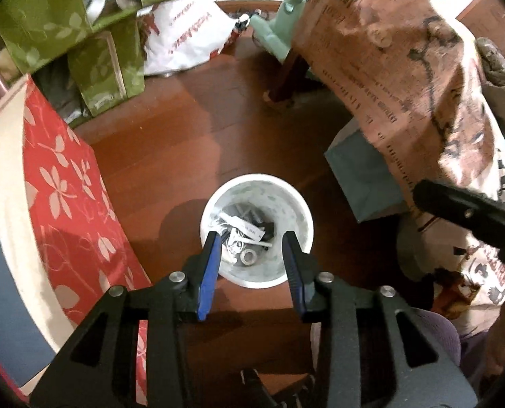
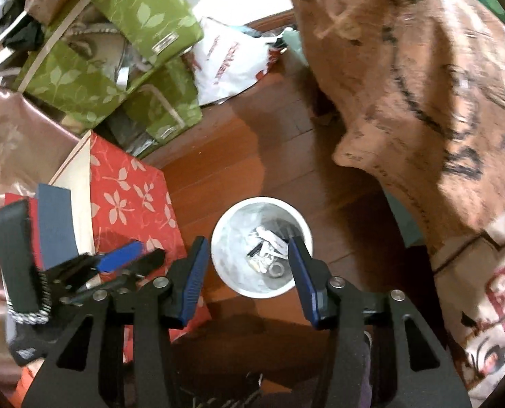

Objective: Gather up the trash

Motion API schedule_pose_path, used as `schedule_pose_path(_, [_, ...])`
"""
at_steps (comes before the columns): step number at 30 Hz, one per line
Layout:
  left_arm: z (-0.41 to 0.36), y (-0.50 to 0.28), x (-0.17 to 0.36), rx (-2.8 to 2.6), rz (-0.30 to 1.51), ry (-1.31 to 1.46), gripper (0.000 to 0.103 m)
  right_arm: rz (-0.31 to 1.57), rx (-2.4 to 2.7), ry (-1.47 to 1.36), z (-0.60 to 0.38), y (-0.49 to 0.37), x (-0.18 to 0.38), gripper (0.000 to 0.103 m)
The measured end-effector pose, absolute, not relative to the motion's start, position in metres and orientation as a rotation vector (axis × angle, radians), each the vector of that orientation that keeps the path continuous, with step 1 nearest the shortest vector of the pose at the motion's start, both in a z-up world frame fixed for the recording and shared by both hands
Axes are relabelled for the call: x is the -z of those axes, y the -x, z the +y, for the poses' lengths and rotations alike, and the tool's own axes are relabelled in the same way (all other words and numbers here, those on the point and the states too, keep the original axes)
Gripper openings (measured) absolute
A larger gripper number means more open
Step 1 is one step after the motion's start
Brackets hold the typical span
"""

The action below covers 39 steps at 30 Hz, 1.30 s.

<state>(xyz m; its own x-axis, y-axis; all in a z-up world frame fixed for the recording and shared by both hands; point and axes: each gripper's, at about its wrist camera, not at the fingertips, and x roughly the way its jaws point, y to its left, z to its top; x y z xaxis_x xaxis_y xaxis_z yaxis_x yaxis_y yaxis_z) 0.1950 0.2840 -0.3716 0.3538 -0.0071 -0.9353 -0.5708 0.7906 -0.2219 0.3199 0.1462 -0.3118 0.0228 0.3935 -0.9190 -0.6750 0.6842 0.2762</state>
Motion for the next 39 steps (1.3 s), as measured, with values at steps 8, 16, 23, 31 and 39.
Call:
schedule_pose_path(8, [0.258, -0.177, 0.273, -0.366, 1.003, 0.422, 0.036, 1.129, -0.8, 0.231, 0.096, -0.3, 0.235, 0.045])
schedule_pose_path(16, [0.192, -0.138, 0.148, -0.267, 0.769, 0.257, 0.036, 0.777, -0.741, 0.178, 0.018, -0.227, 0.107, 0.045])
schedule_pose_path(23, [0.143, -0.085, 0.06, -0.184, 0.587, 0.191, 0.036, 0.576, -0.682, 0.065, -0.037, -0.155, 0.036, 0.045])
schedule_pose_path(31, [0.097, -0.015, 0.001, -0.129, 0.423, 0.1, 0.049, 0.451, -0.548, -0.009, -0.076, -0.096, 0.004, 0.055])
schedule_pose_path(39, [0.076, 0.028, -0.013, -0.113, 0.341, 0.093, 0.097, 0.378, -0.413, -0.008, -0.093, -0.064, -0.009, 0.094])
